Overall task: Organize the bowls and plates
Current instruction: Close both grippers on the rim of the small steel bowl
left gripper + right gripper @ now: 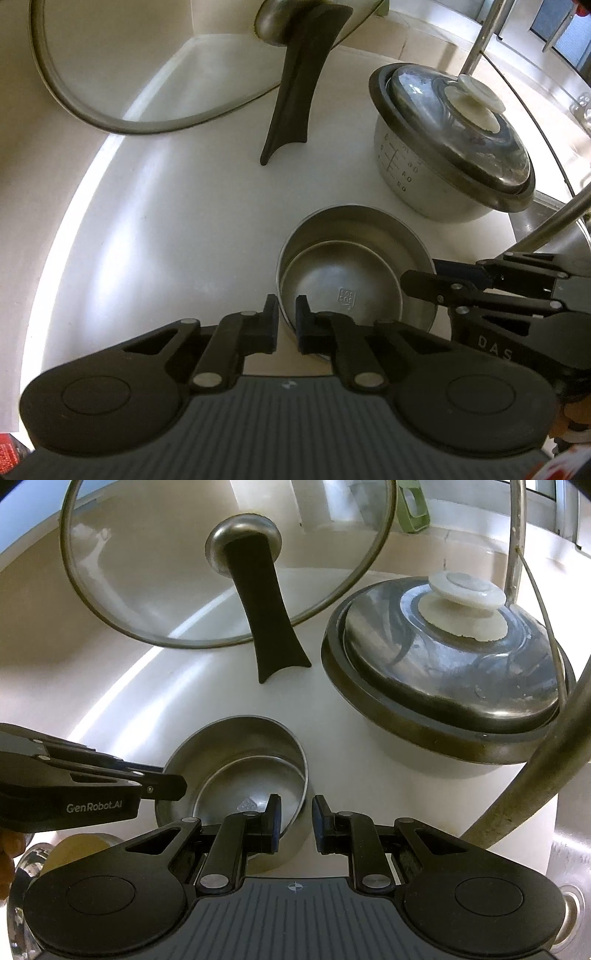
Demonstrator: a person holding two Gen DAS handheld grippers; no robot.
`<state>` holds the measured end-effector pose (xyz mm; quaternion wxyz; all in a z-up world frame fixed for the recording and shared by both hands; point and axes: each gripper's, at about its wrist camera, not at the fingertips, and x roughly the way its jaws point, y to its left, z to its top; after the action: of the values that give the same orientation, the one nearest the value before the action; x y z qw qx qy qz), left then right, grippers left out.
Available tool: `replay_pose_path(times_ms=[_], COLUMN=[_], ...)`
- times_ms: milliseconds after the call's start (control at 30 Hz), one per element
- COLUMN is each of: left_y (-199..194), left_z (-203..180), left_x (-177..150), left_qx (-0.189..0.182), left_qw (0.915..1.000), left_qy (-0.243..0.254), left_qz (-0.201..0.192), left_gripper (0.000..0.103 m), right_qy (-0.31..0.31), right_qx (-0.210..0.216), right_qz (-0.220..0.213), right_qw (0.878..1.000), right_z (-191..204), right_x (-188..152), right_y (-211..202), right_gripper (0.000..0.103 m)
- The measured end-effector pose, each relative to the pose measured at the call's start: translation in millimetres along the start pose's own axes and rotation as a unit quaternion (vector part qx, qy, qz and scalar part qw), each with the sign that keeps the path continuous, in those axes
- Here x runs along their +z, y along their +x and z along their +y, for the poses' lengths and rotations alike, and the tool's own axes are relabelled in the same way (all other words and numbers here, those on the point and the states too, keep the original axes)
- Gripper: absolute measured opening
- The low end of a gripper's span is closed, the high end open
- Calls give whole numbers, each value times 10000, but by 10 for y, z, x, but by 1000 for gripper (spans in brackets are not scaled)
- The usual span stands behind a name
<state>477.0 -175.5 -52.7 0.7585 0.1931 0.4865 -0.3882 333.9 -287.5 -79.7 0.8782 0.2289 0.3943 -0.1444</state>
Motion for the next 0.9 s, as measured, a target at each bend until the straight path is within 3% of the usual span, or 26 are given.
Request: replay_pose_path(times_ms=[100,900], left_y=[8,-224], left_z=[-10,-87], left_x=[8,56], left_qx=[23,83], left_qw=[10000,9991], left_qy=[26,-13], left_qz=[6,-410], left_gripper=[8,9], right_qy=[-52,-244], right_qx=[-3,-78], right_qz=[-29,-404], right_qw=[10000,9989], right_z=[16,36], right_x=[6,145], right_y=[20,-187], right_gripper=[13,10])
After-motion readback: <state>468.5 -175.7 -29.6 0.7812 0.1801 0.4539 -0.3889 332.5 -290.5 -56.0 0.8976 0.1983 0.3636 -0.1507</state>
